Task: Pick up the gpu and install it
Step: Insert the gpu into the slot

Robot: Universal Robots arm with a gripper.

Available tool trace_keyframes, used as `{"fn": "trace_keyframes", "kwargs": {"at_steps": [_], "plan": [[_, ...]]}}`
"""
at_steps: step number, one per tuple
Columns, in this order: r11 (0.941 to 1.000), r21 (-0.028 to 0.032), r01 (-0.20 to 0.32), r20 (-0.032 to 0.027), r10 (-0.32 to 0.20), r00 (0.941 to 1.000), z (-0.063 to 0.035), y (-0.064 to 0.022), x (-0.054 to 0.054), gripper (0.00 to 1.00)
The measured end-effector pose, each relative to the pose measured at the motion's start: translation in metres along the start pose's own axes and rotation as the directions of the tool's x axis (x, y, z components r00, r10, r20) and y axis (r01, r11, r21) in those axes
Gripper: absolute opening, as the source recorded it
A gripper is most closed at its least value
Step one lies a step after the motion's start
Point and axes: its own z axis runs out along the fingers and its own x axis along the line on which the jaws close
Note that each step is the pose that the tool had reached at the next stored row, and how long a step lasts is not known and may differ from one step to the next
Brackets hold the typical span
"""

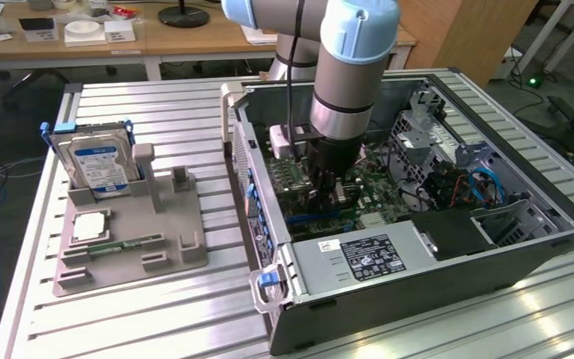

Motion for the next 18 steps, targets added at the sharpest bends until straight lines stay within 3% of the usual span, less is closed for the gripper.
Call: {"fn": "trace_keyframes", "kwargs": {"at_steps": [18], "plan": [[1.0, -0.0001, 0.0, 0.0, 0.0, 1.0, 0.0036, 0.0001, 0.0009, 0.28]]}}
